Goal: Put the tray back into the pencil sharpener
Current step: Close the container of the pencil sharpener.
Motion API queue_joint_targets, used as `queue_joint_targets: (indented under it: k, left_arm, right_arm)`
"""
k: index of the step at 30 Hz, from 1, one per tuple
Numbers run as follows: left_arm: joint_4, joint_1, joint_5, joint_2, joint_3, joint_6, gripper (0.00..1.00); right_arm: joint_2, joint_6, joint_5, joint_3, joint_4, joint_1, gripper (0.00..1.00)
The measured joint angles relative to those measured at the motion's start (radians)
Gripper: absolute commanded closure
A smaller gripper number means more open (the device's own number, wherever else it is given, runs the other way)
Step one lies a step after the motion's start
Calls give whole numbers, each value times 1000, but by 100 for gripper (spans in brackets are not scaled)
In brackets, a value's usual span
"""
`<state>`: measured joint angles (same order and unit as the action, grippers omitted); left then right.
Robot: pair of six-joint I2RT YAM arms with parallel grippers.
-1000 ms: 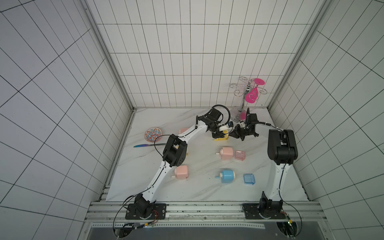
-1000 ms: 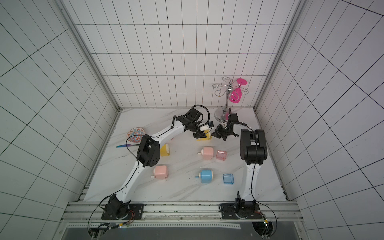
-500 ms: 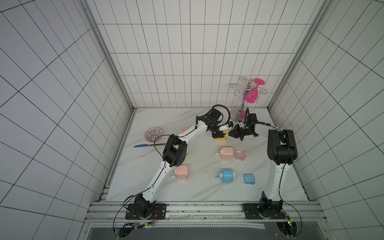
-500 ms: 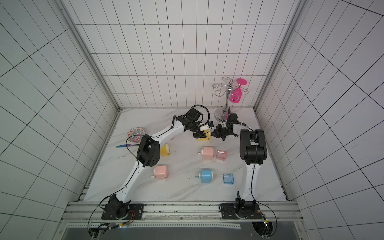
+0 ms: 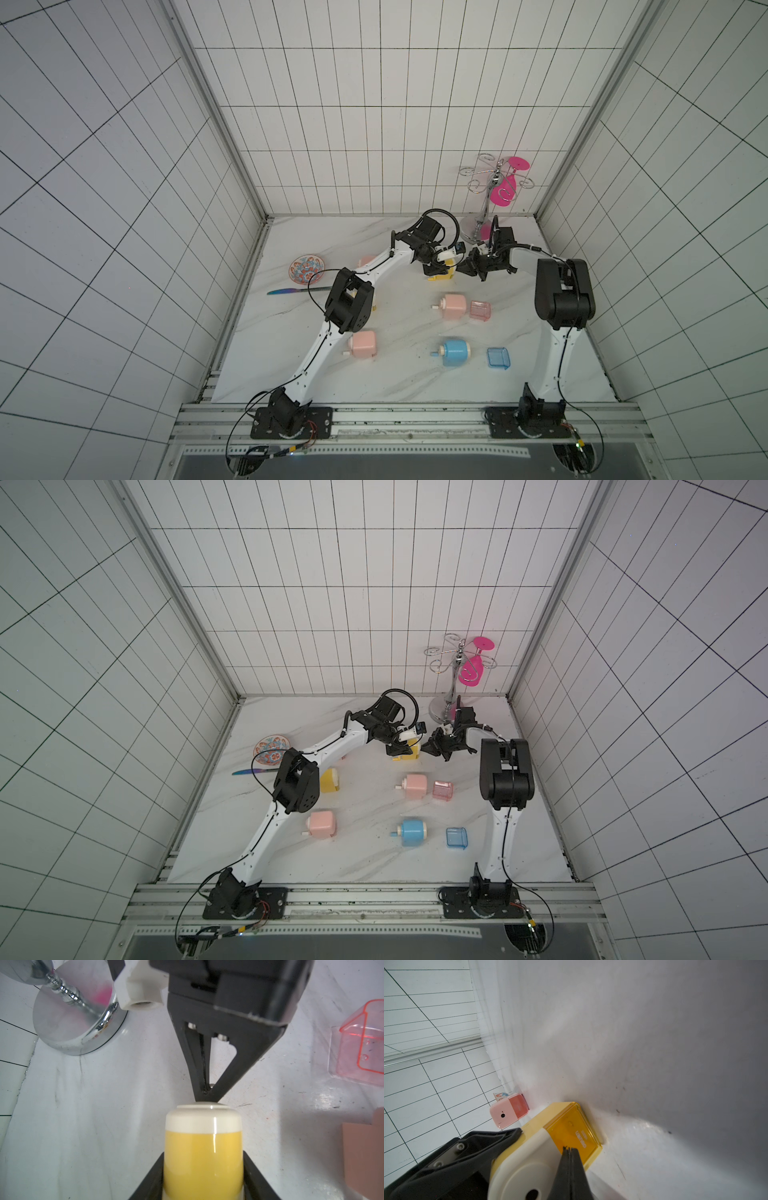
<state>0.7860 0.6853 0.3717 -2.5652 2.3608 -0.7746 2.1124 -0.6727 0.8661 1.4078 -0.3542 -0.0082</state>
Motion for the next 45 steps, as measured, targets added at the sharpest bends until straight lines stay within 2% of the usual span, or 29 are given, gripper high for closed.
queue_joint_targets:
  k: [2,8,11,15,25,33,41,45]
  left_arm:
    - [-5,0,1,0,-2,0,46]
    - [-22,0,3,0,-11,-1,19]
    - [-32,1,1,0,-15,1,11]
    - [-51,1,-6,4,-26,-1,7]
    - [-83,1,-24,39,-37,-2,9]
    - [-88,1,-42,41,-45,-8,11]
    - [-86,1,-49,41,-52,-14,26]
    - [-86,1,-48,41,-52,-15,28]
  right_arm:
    - [-2,-3,-9,-3,0,-7,93]
    - [-40,-6,-45,-28,-2,-26,92]
    - [-56,-6,-50,-31,-2,-32,91]
    - [-64,-7,-53,-31,-2,-37,91]
    - [-59,-7,-58,-28,-12,-34,92]
    - [13,2,-64,10,-72,14,92]
    - [18,5,-68,25,-84,33,92]
    - [18,5,-71,26,-84,32,92]
